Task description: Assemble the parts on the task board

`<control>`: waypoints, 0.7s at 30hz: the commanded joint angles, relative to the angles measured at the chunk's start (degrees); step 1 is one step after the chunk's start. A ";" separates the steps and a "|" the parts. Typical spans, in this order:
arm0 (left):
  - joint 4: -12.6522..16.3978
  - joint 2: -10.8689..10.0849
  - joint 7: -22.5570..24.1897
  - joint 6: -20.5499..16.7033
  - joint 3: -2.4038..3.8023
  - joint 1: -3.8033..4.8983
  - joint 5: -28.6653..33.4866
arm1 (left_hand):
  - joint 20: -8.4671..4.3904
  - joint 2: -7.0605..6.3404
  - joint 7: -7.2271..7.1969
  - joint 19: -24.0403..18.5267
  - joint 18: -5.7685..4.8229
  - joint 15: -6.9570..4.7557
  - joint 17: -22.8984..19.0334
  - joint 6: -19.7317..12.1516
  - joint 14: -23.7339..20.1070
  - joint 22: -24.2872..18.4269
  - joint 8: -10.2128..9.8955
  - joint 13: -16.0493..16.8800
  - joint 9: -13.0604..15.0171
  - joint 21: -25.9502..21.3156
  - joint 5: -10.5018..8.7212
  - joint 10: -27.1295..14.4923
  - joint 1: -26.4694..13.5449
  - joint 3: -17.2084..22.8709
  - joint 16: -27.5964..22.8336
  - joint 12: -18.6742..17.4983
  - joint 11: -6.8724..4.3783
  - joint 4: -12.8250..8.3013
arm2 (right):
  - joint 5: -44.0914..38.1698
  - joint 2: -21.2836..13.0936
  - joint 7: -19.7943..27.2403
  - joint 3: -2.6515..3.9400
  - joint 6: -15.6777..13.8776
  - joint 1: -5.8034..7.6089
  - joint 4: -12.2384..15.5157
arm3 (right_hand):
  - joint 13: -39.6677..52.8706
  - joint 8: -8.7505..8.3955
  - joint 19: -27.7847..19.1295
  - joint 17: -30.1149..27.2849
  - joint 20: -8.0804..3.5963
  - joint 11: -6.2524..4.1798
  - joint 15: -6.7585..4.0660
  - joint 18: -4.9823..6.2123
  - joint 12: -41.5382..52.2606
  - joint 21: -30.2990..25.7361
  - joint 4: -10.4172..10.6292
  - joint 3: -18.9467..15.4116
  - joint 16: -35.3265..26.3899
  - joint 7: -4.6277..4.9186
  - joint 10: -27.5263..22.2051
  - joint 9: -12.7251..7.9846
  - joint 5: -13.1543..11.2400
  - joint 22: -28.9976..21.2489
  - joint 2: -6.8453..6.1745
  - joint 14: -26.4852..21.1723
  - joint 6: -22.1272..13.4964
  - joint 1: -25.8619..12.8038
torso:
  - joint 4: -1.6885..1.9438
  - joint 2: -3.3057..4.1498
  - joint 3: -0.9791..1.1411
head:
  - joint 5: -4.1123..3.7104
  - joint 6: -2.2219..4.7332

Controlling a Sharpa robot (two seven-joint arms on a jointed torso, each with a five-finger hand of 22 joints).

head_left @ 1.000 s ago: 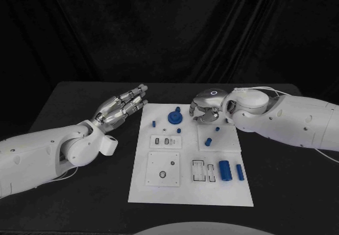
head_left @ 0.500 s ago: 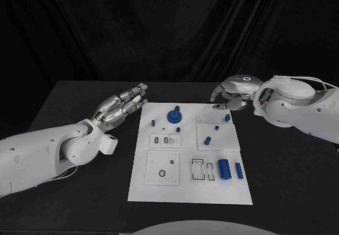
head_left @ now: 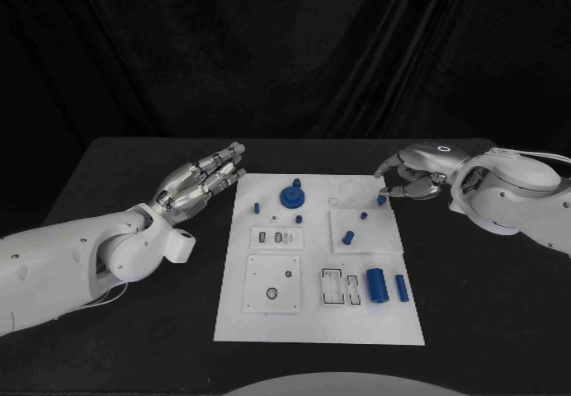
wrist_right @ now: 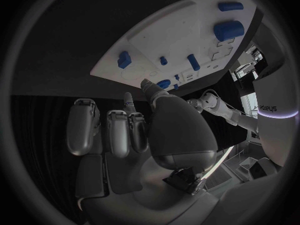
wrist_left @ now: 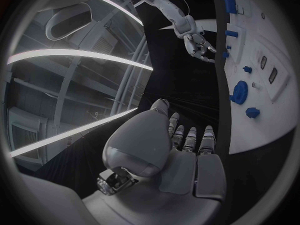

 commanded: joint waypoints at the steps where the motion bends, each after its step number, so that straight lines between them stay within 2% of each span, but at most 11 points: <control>1: 0.03 0.05 0.60 0.94 0.04 -0.10 -0.19 | 0.38 -0.15 0.25 0.03 1.02 0.34 0.08 -0.31 0.16 0.07 0.18 -0.03 0.02 0.21 0.25 -0.05 0.64 0.32 0.00 -0.06 0.47 0.05 | -0.85 -0.27 -0.91 0.04 -3.19 -0.57 -0.58 | 15.09 -0.23 0.06 11.91 -0.45 -0.29 -0.41 -0.97 0.15 -0.20 0.31 -0.01 -0.25 -0.13 5.95 -0.05 -0.39 8.95 -0.50 5.34 -0.45 0.21 | -0.15 -0.02 0.04 | 0.21 -0.09; 7: 0.00 0.07 0.57 1.02 0.04 -0.13 -0.19 | 0.38 -0.15 0.25 0.03 1.02 0.34 0.08 -0.31 0.16 0.07 0.18 -0.03 0.02 0.21 0.25 -0.05 0.64 0.32 0.00 -0.06 0.47 0.05 | -1.17 -0.19 -0.83 0.04 -3.51 -1.38 -1.83 | 15.09 -0.36 0.07 11.87 -0.46 -0.30 -0.42 -0.97 0.15 -0.22 0.52 -0.23 -0.28 -0.13 5.95 -0.21 -0.71 8.97 -0.72 5.34 -0.52 0.28 | -0.07 0.02 0.05 | 0.14 -0.15; 13: -0.01 0.10 0.56 1.08 0.04 -0.16 -0.19 | 0.38 -0.15 0.25 0.03 1.02 0.34 0.08 -0.31 0.16 0.07 0.18 -0.03 0.02 0.21 0.25 -0.05 0.64 0.32 0.00 -0.06 0.47 0.05 | -1.24 -0.01 -0.71 0.03 -3.54 -1.90 -2.50 | 15.09 -0.41 0.06 11.79 -0.47 -0.27 -0.41 -0.96 0.15 -0.30 0.77 -0.50 -0.34 -0.07 5.95 -0.33 -1.02 8.97 -1.01 5.33 -0.42 0.33 | -0.18 0.04 0.03 | 0.28 -0.29; 21: -0.05 0.13 0.53 1.14 0.04 -0.20 -0.19 | 0.38 -0.15 0.25 0.03 1.02 0.34 0.08 -0.31 0.16 0.07 0.18 -0.03 0.02 0.21 0.25 -0.05 0.64 0.32 0.00 -0.06 0.47 0.05 | -1.26 0.26 -0.94 0.03 -3.13 -2.54 -3.20 | 15.09 -0.35 -0.15 11.26 -0.40 -0.11 -0.30 -0.86 0.15 -0.88 1.58 -1.18 -0.79 0.14 5.95 -0.58 -2.40 8.85 -1.61 5.21 0.11 0.74 | -0.09 0.04 0.01 | 0.07 -0.32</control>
